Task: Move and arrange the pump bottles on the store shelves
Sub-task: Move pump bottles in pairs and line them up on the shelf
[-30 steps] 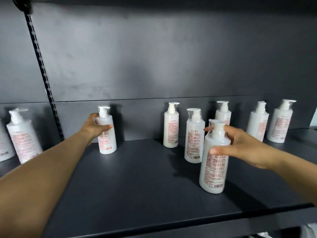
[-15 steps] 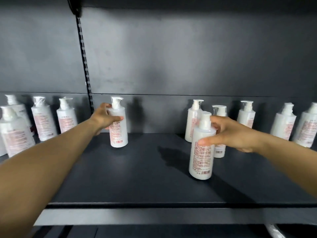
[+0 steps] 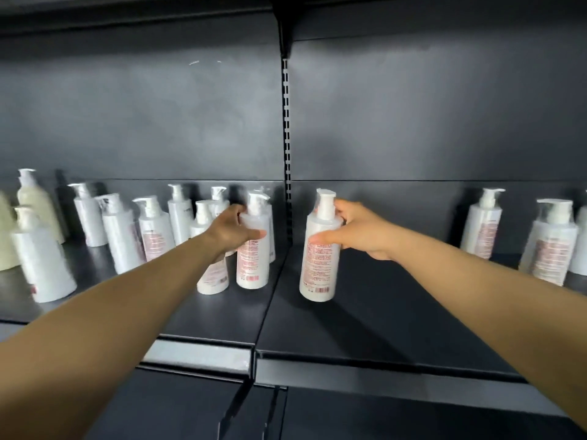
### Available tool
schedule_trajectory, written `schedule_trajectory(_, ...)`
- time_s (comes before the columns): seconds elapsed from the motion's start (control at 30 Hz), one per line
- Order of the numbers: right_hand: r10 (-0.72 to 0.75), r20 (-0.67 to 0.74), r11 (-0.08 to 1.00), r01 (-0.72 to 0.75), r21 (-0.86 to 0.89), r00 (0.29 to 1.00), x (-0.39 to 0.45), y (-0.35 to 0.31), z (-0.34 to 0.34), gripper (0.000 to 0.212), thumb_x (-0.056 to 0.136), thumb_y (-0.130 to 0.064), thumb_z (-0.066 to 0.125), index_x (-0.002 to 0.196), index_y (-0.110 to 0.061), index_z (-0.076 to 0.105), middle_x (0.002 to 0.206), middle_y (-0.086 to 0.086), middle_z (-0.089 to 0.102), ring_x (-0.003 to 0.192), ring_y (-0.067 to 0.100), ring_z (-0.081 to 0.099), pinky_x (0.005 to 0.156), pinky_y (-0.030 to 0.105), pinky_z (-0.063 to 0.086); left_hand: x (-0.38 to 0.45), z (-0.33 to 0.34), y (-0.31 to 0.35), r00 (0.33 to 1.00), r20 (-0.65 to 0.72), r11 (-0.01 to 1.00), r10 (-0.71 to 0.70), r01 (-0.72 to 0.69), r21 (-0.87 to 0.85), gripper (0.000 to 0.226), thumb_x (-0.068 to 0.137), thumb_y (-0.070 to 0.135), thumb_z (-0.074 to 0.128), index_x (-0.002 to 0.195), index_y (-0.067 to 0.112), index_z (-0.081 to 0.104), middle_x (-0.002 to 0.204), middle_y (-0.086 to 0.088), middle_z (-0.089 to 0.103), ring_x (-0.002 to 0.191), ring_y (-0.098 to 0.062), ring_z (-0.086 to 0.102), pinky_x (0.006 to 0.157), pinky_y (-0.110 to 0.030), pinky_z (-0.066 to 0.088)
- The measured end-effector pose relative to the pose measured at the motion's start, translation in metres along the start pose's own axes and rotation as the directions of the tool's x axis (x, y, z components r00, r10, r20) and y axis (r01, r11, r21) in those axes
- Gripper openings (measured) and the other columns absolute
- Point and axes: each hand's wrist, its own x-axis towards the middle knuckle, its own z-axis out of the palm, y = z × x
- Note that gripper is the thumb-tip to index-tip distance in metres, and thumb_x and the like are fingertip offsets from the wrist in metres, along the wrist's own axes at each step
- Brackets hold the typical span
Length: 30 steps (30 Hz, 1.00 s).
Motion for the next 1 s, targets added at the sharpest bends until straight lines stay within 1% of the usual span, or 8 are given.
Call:
schedule_trajectory(0.07, 0.030, -0.007, 1.000, -0.030, -0.008, 1.000, 0.009, 0.004, 0.023, 0.040, 0.076, -0.008, 0.077, 0.108, -0.022, 0.057, 0.100, -0.005, 0.065, 0.095, 0.011, 0.063, 0.076, 0.027, 0.052, 0.000, -0.006, -0.015, 0.999, 0.033, 1.000, -0.005, 0.005, 0.000, 0.063, 0.081, 0.013, 0.072, 0.134, 0.010, 0.039, 0.113, -0.006, 0.055, 0.098, -0.021, 0.054, 0.086, -0.034, 0.048)
schedule_trajectory(0.23, 0.067, -0.080, 0.998, -0.067, 0.007, 0.995, 0.014, 0.015, 0.049, 0.044, 0.079, -0.008, 0.074, 0.115, -0.024, 0.055, 0.103, -0.007, 0.064, 0.099, 0.012, 0.061, 0.075, 0.023, 0.050, 0.000, -0.013, -0.035, 0.996, 0.087, 0.999, 0.005, -0.002, -0.035, 0.062, 0.082, 0.016, 0.070, 0.134, 0.014, 0.036, 0.120, -0.007, 0.056, 0.114, -0.026, 0.055, 0.098, -0.045, 0.047)
schedule_trajectory(0.37, 0.096, -0.093, 0.995, -0.096, 0.003, 0.991, 0.014, 0.015, 0.050, 0.045, 0.080, -0.007, 0.073, 0.117, -0.025, 0.053, 0.108, -0.003, 0.064, 0.105, 0.017, 0.061, 0.089, 0.035, 0.051, 0.000, -0.013, -0.033, 0.995, 0.100, 1.000, 0.027, -0.027, -0.002, 0.065, 0.085, 0.018, 0.067, 0.139, 0.013, 0.031, 0.127, -0.008, 0.054, 0.116, -0.026, 0.053, 0.097, -0.040, 0.046)
schedule_trajectory(0.5, 0.130, -0.105, 0.991, -0.131, -0.010, 0.986, 0.012, 0.014, 0.051, 0.055, 0.081, -0.010, 0.073, 0.128, -0.024, 0.049, 0.115, -0.001, 0.063, 0.109, 0.018, 0.060, 0.092, 0.039, 0.051, -0.002, -0.015, -0.029, 0.994, 0.106, 0.993, 0.039, -0.050, 0.103, 0.064, 0.086, 0.021, 0.066, 0.139, 0.010, 0.031, 0.130, -0.008, 0.051, 0.119, -0.027, 0.051, 0.095, -0.035, 0.043)
schedule_trajectory(0.57, 0.148, -0.104, 0.988, -0.153, -0.033, 0.983, 0.010, 0.014, 0.051, 0.060, 0.080, -0.013, 0.074, 0.132, -0.026, 0.046, 0.119, -0.001, 0.062, 0.111, 0.018, 0.059, 0.092, 0.041, 0.051, -0.002, -0.018, -0.027, 0.993, 0.111, 0.985, 0.042, -0.060, 0.162, 0.066, 0.085, 0.021, 0.067, 0.139, 0.008, 0.032, 0.133, -0.008, 0.050, 0.121, -0.027, 0.050, 0.100, -0.036, 0.043)
schedule_trajectory(0.7, 0.171, -0.106, 0.980, -0.180, -0.083, 0.980, 0.003, 0.010, 0.048, 0.059, 0.082, -0.015, 0.072, 0.133, -0.025, 0.045, 0.120, -0.002, 0.060, 0.113, 0.018, 0.056, 0.089, 0.037, 0.050, -0.003, -0.027, -0.020, 0.993, 0.112, 0.970, 0.046, -0.071, 0.234, 0.070, 0.082, 0.023, 0.070, 0.141, 0.008, 0.035, 0.138, -0.009, 0.048, 0.123, -0.027, 0.049, 0.103, -0.037, 0.042)
schedule_trajectory(0.83, 0.184, -0.151, 0.965, -0.207, -0.158, 0.971, -0.006, 0.001, 0.037, 0.056, 0.086, -0.016, 0.068, 0.135, -0.023, 0.044, 0.112, 0.002, 0.061, 0.111, 0.020, 0.057, 0.089, 0.036, 0.051, -0.006, -0.035, -0.008, 0.993, 0.104, 0.973, 0.059, -0.081, 0.216, 0.064, 0.082, 0.019, 0.071, 0.138, 0.008, 0.041, 0.136, -0.009, 0.050, 0.122, -0.026, 0.050, 0.097, -0.031, 0.041)
schedule_trajectory(1.0, 0.164, -0.176, 0.907, -0.218, -0.359, 0.971, -0.029, -0.020, 0.005, 0.063, 0.085, -0.029, 0.070, 0.139, -0.030, 0.039, 0.128, 0.003, 0.052, 0.110, 0.020, 0.055, 0.090, 0.030, 0.049, -0.011, -0.053, 0.027, 0.986, 0.090, 0.943, 0.142, -0.162, 0.290, 0.079, 0.074, 0.025, 0.078, 0.140, 0.007, 0.039, 0.143, -0.009, 0.045, 0.128, -0.024, 0.047, 0.108, -0.032, 0.037)
